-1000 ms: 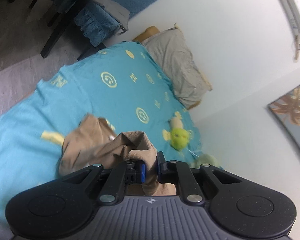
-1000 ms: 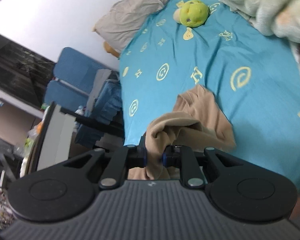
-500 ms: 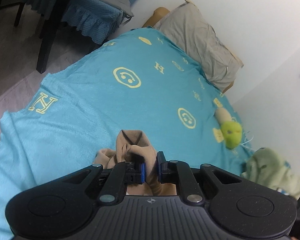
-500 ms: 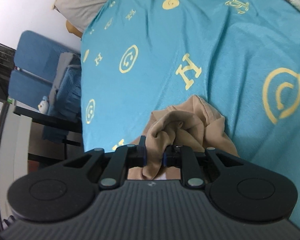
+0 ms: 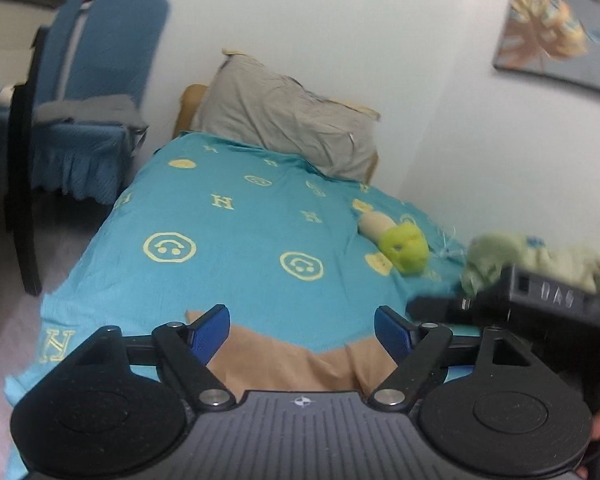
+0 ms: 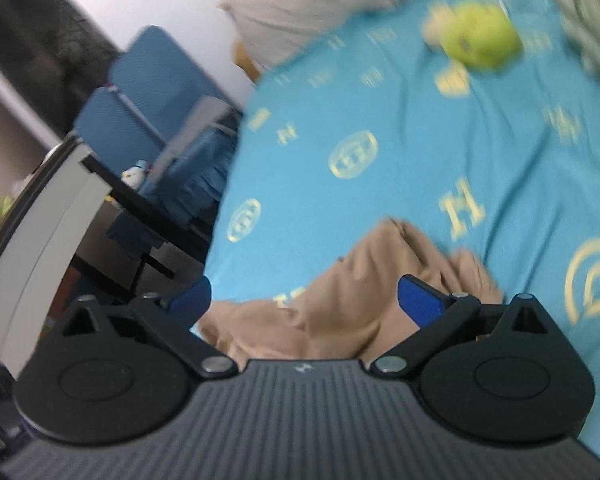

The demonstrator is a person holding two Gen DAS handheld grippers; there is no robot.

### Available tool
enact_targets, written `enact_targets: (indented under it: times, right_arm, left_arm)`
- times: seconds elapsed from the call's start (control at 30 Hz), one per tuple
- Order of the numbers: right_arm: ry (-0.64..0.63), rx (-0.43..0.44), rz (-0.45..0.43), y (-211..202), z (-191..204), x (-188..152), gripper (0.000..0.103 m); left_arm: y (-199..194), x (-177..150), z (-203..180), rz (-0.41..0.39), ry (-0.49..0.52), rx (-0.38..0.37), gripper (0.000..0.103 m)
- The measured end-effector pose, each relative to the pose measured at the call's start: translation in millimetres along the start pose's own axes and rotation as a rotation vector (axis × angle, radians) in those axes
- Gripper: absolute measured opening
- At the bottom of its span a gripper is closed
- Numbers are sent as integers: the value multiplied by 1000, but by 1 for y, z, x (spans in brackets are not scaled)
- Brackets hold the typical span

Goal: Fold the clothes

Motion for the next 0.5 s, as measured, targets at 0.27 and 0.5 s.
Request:
enact_targets:
  times: [0.27,0.5]
  right_arm:
    - [-237,-142,114,46,-2,-19,52]
    - [-308,-155,119,44,8,-31,52]
  left_arm:
    - [40,-32,17,189,44,127,78]
    - [38,-40,14,214,111,164,78]
Point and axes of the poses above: each gripper's, at about its wrist camera, not at the fingertips, and y roughly the way its jaws point, z to its left, x to its top, the point moved 3 cm from there along y, roughly the way its jaws point, and after that the axes turned 1 degree about y, right-handed, at the moved point
